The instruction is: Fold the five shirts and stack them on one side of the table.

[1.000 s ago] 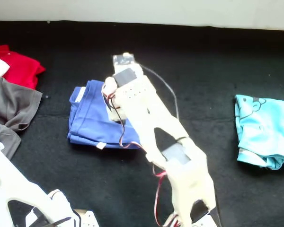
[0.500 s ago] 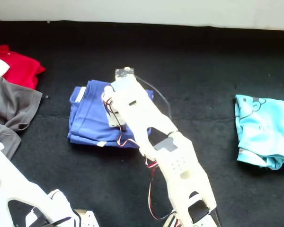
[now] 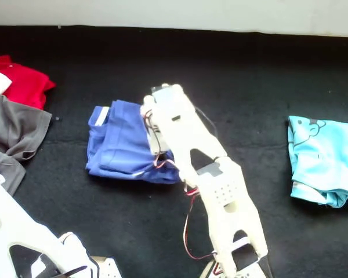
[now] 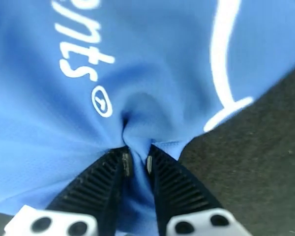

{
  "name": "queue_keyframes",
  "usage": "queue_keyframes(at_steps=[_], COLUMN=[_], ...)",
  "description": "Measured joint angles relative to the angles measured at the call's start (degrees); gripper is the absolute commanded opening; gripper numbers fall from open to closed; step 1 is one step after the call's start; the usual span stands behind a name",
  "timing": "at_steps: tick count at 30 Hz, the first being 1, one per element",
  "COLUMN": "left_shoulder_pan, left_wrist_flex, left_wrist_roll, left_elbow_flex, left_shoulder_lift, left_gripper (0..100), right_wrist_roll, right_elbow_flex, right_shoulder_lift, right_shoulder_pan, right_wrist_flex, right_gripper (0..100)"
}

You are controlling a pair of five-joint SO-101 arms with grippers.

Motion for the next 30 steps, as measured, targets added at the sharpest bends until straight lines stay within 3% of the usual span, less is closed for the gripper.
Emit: queue_keyframes(at_steps=[8, 15, 19, 23, 25, 28, 30], left_shoulder_pan=[0.00, 0.00, 0.00, 0.00, 0.00, 0.00, 0.00], left_wrist_flex=[0.00, 0.00, 0.00, 0.00, 0.00, 0.00, 0.00], left_wrist_roll=[0.00, 0.00, 0.00, 0.00, 0.00, 0.00, 0.00], left_elbow_flex=[0.00, 0.00, 0.00, 0.00, 0.00, 0.00, 0.00], left_shoulder_lift=[0.00, 0.00, 0.00, 0.00, 0.00, 0.00, 0.00], left_gripper=[1, 1, 1, 1, 1, 1, 1], right_wrist_roll=[20.04, 58.02, 75.78, 79.21, 77.89, 69.36, 61.19], right_elbow_flex=[-0.88, -4.75, -9.05, -12.31, -13.27, -16.62, -20.04], right_shoulder_lift=[-3.25, -3.87, -1.58, 0.53, 0.88, 0.88, 0.70], right_shoulder_pan=[8.88, 23.65, 26.81, 25.67, 24.79, 23.21, 22.33], right_wrist_flex=[2.02, -2.46, -8.18, -9.14, -8.35, -4.31, -0.79], right_gripper=[0.8, 0.8, 0.8, 2.6, 9.8, 21.1, 22.7])
